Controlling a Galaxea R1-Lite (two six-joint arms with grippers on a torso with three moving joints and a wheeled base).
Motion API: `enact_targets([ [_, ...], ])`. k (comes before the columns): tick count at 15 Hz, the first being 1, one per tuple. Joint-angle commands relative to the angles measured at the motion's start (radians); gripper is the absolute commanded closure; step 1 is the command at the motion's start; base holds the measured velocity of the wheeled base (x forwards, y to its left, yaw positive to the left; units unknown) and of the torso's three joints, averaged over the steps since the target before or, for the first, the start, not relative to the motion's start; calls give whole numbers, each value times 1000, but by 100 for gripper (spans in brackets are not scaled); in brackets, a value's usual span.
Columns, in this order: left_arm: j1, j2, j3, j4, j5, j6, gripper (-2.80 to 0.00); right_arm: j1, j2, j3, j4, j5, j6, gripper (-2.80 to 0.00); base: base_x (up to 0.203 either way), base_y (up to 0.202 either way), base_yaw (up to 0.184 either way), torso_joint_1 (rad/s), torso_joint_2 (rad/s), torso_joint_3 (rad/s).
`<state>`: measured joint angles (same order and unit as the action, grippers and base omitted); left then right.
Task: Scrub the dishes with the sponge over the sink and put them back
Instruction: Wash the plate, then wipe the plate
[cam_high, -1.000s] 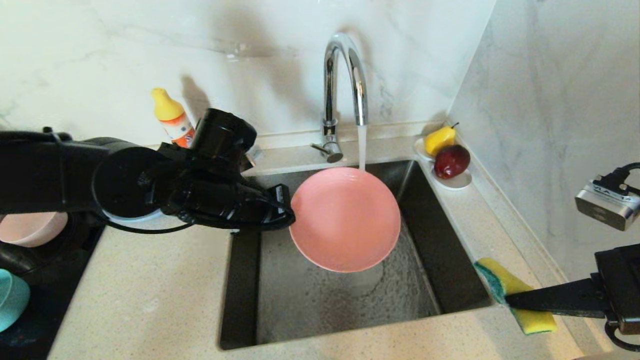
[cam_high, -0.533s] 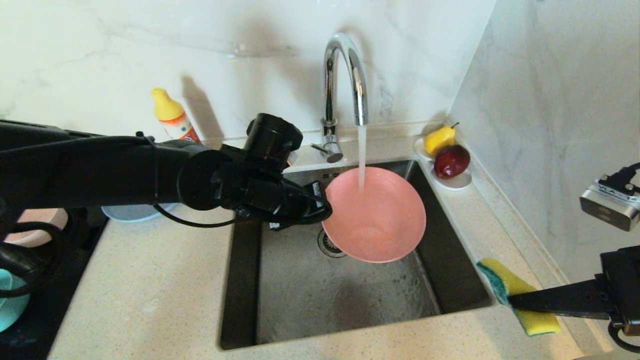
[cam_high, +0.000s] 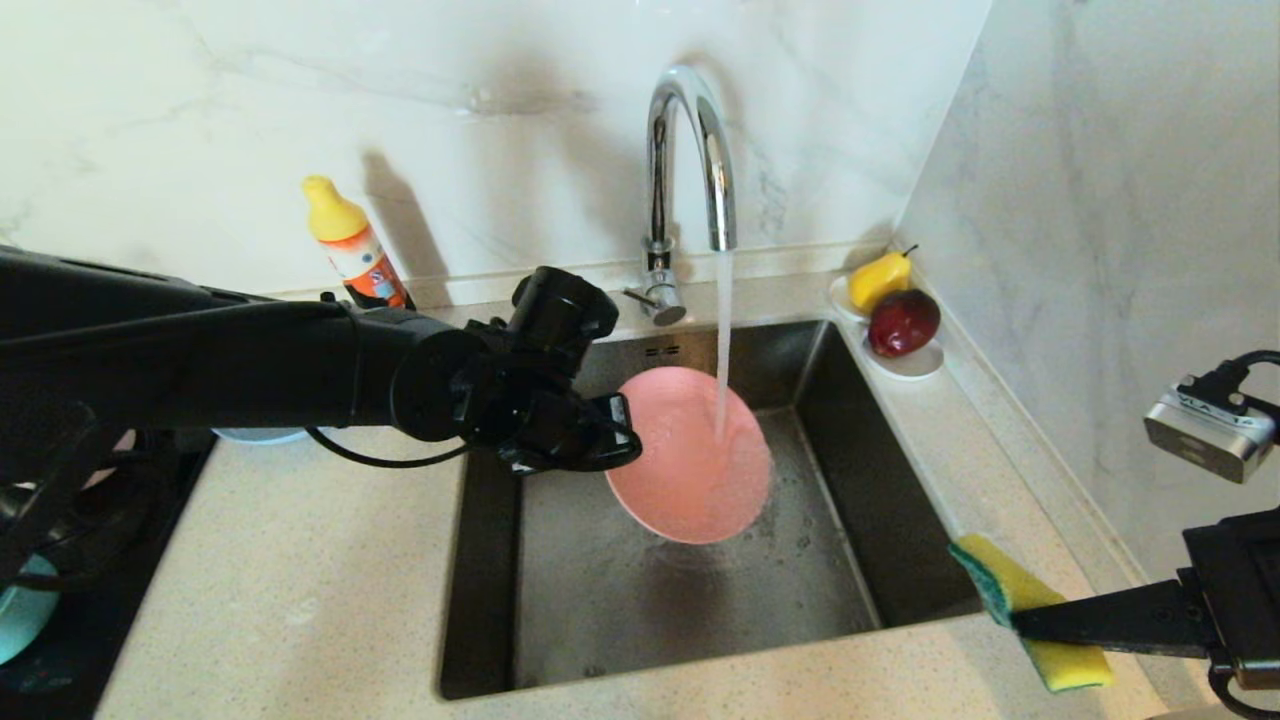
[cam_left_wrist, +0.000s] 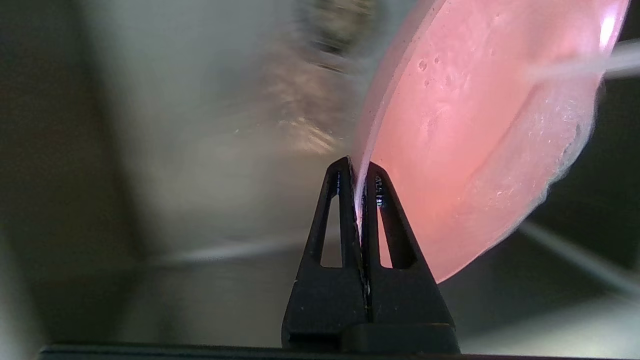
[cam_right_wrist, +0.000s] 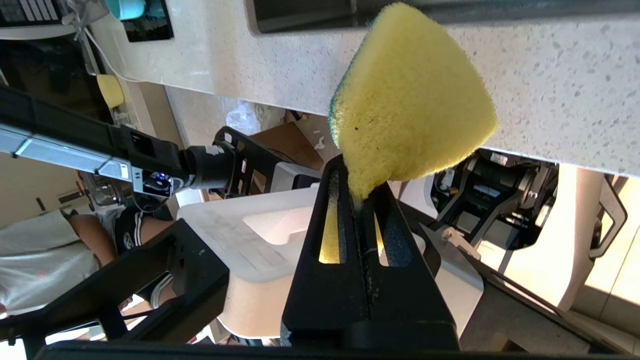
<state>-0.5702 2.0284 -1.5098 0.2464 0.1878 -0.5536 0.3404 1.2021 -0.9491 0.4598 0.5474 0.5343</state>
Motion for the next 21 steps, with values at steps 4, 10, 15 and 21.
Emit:
enact_targets([
  [4, 56, -92, 89, 3, 291, 172, 0, 0, 9, 18, -10, 2, 4, 0, 0, 0, 0, 0, 0, 0],
  [10, 89, -155, 128, -11, 392, 212, 0, 0, 5, 18, -10, 0, 4, 0, 0, 0, 0, 0, 0, 0],
  [15, 88, -290, 157, -9, 367, 204, 0, 11, -11, 26, -4, 15, 4, 0, 0, 0, 0, 0, 0, 0],
  [21, 91, -622, 423, -13, -14, 242, 0, 164, 4, -58, 41, 98, 10, 0, 0, 0, 0, 0, 0, 0],
])
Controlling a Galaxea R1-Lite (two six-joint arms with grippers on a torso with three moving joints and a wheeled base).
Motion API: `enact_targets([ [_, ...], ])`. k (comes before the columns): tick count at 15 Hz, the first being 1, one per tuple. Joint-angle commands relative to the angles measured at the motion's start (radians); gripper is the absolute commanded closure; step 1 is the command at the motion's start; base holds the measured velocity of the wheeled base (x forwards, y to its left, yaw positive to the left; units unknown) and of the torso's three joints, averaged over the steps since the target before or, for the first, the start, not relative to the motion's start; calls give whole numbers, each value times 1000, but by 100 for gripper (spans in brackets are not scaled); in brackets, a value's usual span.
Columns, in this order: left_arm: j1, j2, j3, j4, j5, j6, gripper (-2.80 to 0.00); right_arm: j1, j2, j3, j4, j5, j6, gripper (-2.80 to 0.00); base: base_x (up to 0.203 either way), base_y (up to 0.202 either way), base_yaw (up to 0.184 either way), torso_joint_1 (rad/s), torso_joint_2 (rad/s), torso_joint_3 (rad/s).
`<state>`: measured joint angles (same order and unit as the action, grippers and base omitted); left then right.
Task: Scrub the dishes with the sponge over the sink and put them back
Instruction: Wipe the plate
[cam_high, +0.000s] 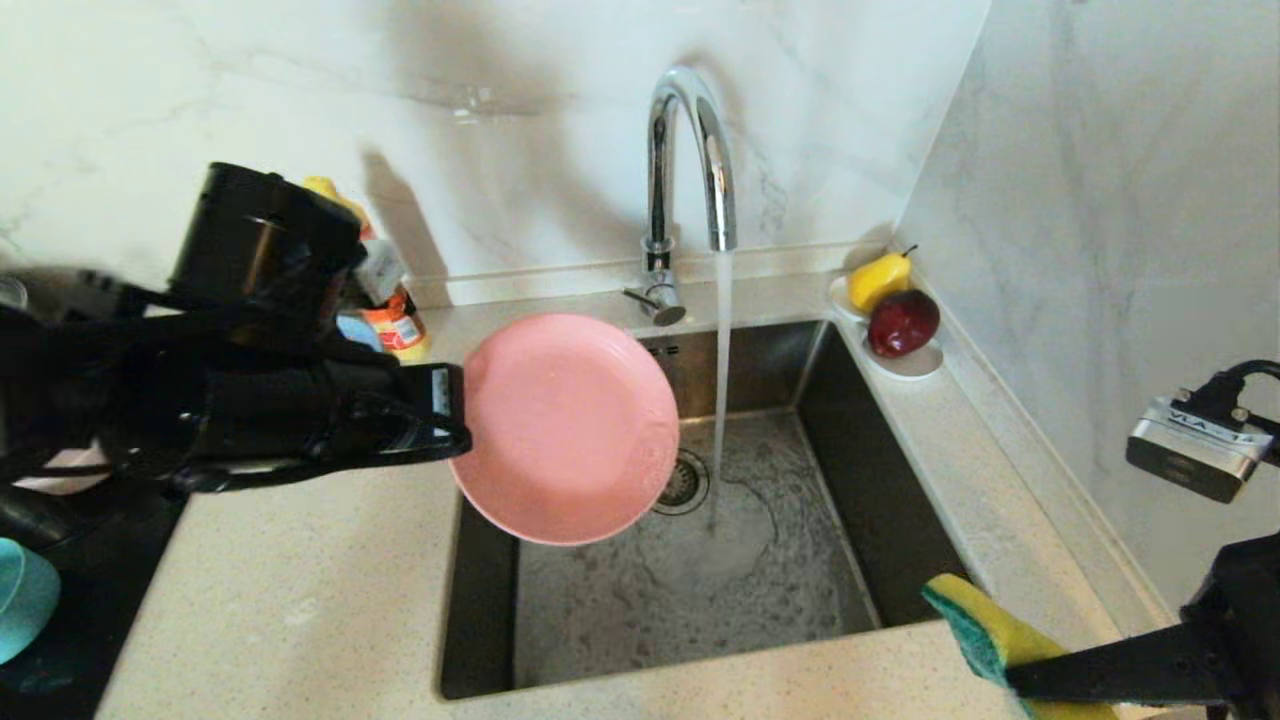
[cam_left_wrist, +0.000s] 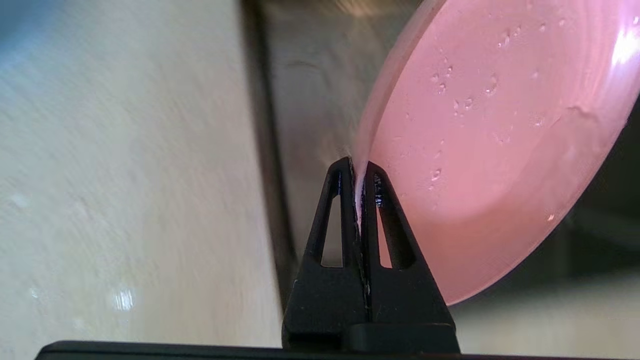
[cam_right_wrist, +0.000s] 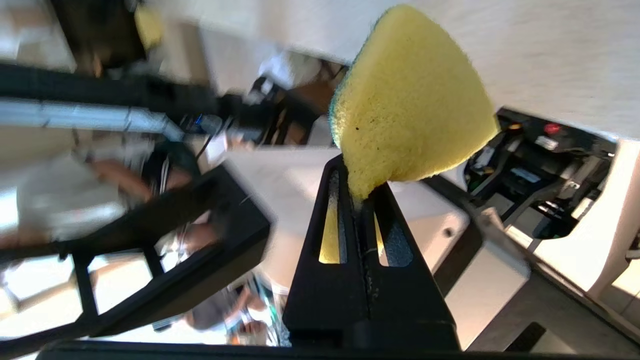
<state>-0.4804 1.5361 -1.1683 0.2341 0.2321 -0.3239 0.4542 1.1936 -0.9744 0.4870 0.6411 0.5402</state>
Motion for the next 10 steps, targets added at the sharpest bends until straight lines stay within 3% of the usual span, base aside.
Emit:
enact_targets([
  [1, 2, -174, 143, -12, -106, 36, 0, 100, 22, -53, 25, 5, 6, 0, 0, 0, 0, 0, 0, 0],
  [4, 2, -261, 309, -114, -192, 94, 0, 234, 78, -127, 38, 5, 12, 0, 0, 0, 0, 0, 0, 0],
  [10, -3, -305, 477, -321, -205, 145, 0, 396, 330, -273, 26, 3, 22, 0, 0, 0, 0, 0, 0, 0],
])
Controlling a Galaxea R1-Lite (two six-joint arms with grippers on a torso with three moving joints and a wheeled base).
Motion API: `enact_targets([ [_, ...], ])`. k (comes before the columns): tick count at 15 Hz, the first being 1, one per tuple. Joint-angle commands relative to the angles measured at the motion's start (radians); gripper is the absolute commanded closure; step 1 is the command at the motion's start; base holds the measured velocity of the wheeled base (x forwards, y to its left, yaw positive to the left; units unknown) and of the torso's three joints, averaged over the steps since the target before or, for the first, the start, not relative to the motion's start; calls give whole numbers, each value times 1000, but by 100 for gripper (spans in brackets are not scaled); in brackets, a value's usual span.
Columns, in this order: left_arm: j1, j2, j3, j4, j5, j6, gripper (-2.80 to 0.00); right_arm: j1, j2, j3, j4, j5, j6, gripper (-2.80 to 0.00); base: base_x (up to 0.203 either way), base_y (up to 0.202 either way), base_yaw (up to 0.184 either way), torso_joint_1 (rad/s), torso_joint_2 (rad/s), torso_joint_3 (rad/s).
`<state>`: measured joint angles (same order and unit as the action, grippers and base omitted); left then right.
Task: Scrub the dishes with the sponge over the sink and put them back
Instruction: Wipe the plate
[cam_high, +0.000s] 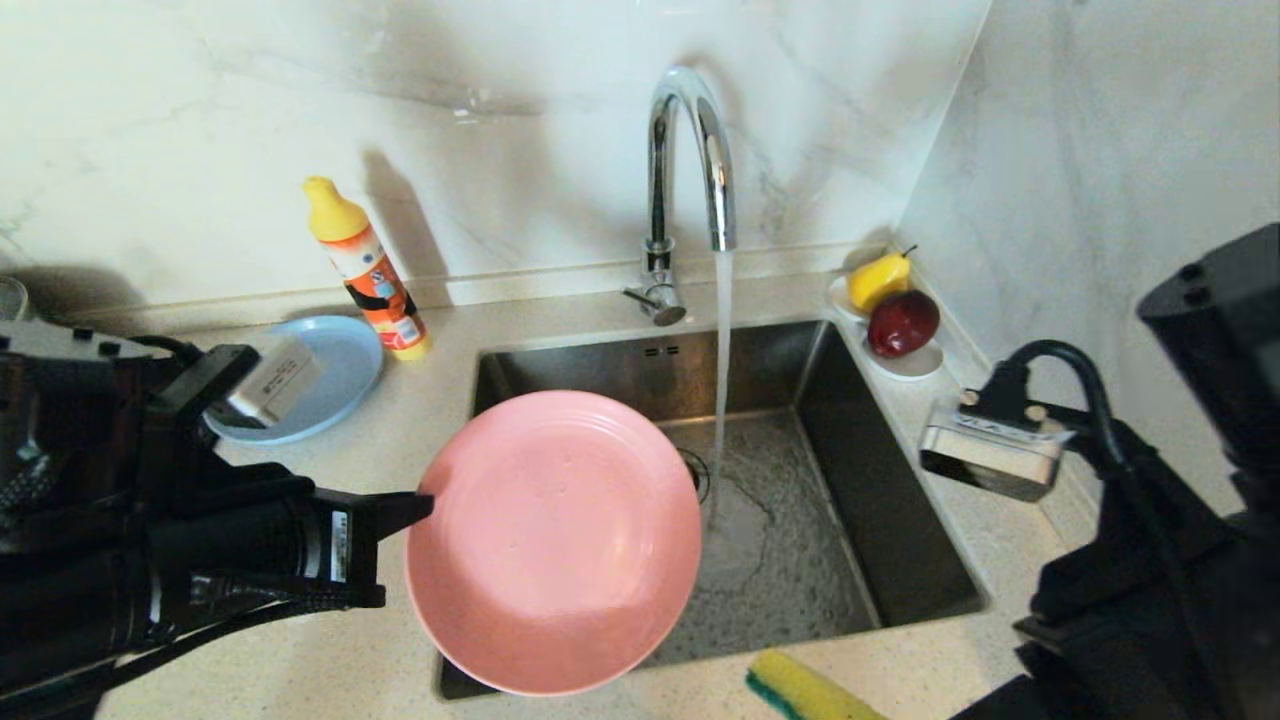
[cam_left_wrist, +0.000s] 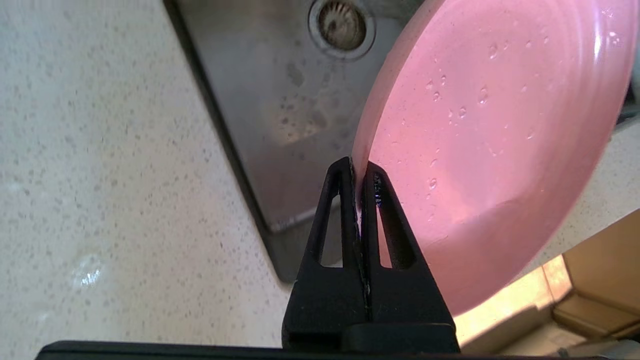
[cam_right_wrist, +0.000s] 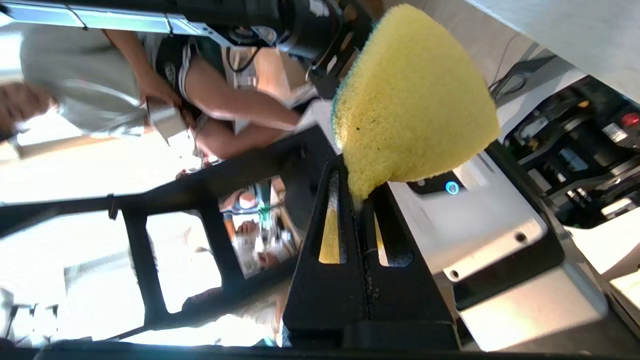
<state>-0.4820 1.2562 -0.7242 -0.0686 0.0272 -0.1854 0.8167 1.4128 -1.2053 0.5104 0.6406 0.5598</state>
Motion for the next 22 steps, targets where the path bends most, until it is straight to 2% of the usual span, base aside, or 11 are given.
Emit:
enact_targets([
  [1, -1, -33, 51, -38, 0, 23, 0, 56, 155, -71, 3, 1, 3, 0, 0, 0, 0, 0, 0, 0],
  [4, -7, -39, 68, -100, -13, 73, 0, 115, 250, -159, 7, -3, 4, 0, 0, 0, 0, 0, 0, 0],
  [6, -19, -28, 57, -129, -59, 110, 0, 120, 288, -201, 11, -15, 5, 0, 0, 0, 0, 0, 0, 0],
  [7, -34, -20, 49, -130, -59, 116, 0, 121, 300, -217, 15, -20, 5, 0, 0, 0, 0, 0, 0, 0],
  [9, -62, 11, 30, -131, -54, 118, 0, 122, 332, -261, 29, -37, 5, 0, 0, 0, 0, 0, 0, 0],
  [15, -83, 81, 29, -171, -50, 116, 0, 128, 410, -344, 54, -65, 6, 0, 0, 0, 0, 0, 0, 0],
  [22, -98, 89, 28, -181, -49, 115, 0, 121, 469, -400, 70, -200, 8, 0, 0, 0, 0, 0, 0, 0],
])
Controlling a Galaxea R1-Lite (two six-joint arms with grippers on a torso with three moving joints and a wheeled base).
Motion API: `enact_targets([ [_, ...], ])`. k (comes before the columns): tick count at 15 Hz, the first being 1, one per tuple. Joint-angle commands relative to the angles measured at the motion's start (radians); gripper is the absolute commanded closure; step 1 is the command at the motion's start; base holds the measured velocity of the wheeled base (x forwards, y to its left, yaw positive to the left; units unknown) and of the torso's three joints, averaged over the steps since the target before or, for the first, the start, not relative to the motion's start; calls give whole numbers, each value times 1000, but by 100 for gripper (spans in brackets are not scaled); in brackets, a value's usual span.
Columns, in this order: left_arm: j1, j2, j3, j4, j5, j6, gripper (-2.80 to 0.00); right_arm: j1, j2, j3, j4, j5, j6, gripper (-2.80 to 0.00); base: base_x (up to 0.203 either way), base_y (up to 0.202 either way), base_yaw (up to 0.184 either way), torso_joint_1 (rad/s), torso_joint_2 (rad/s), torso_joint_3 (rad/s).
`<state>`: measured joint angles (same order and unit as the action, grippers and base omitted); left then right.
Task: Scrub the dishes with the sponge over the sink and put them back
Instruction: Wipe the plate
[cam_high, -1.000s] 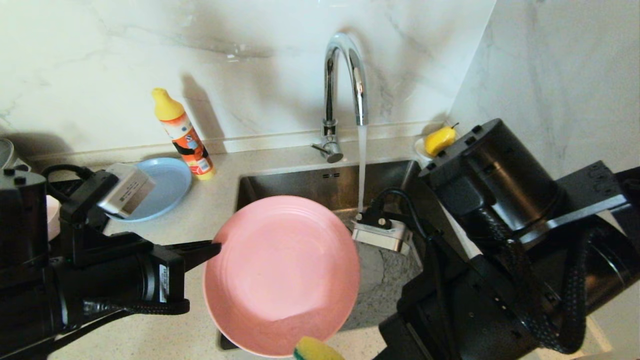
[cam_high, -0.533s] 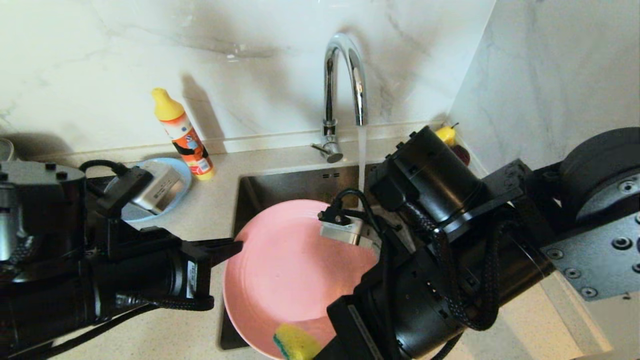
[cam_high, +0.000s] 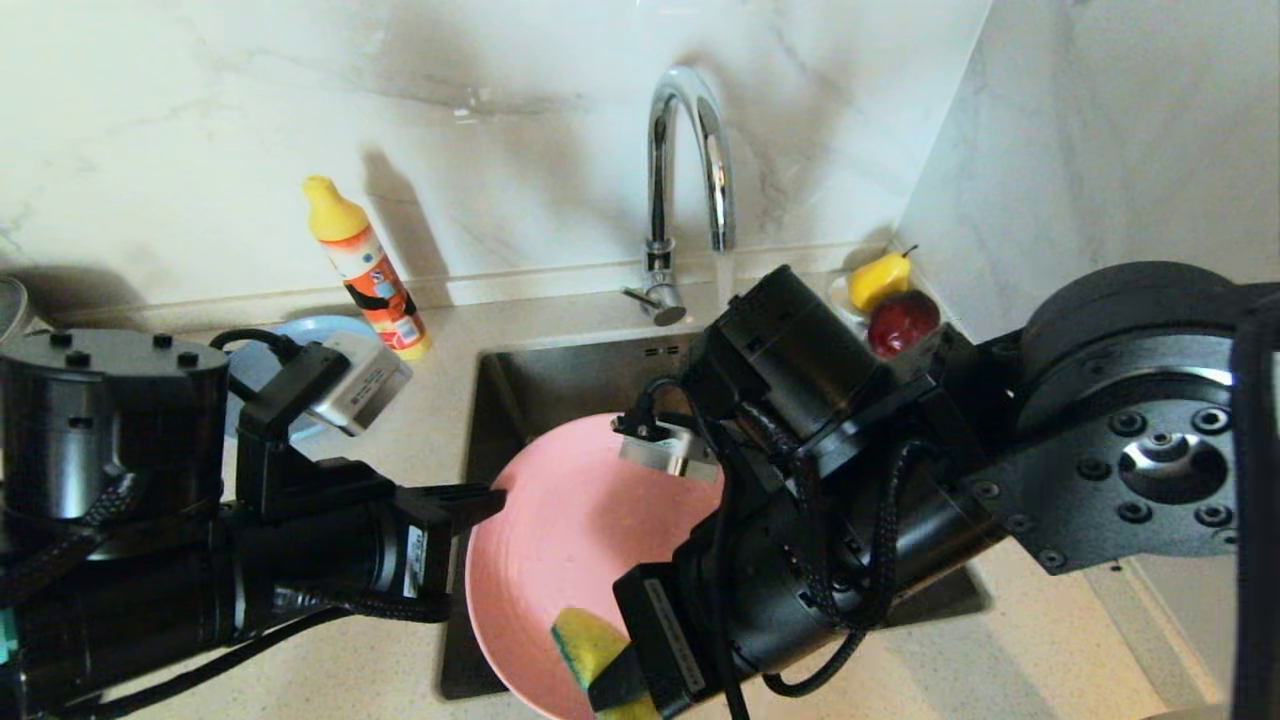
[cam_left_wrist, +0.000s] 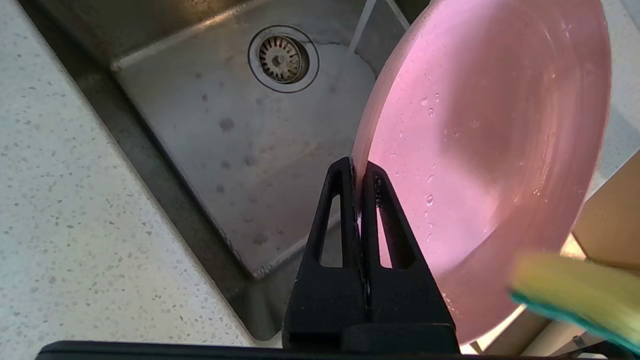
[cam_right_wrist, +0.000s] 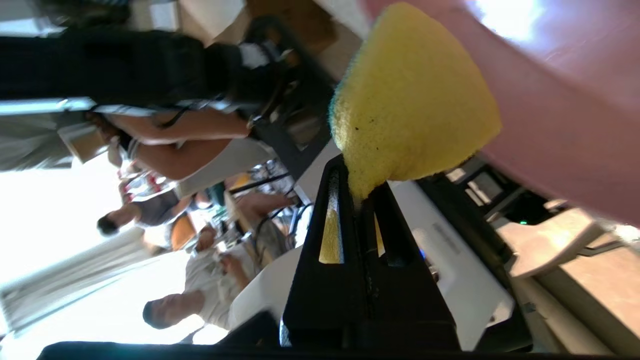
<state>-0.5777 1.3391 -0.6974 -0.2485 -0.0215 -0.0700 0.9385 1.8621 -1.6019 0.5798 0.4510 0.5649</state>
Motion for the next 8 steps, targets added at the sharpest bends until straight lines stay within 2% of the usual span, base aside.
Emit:
enact_targets([
  [1, -5, 7, 1, -2, 1, -1, 0, -7, 29, -9, 1, -26, 4, 0, 0, 0, 0, 0, 0, 0],
  [8, -16, 14, -7, -3, 6, -4, 0, -66, 51, -66, 0, -28, 15, 0, 0, 0, 0, 0, 0, 0],
])
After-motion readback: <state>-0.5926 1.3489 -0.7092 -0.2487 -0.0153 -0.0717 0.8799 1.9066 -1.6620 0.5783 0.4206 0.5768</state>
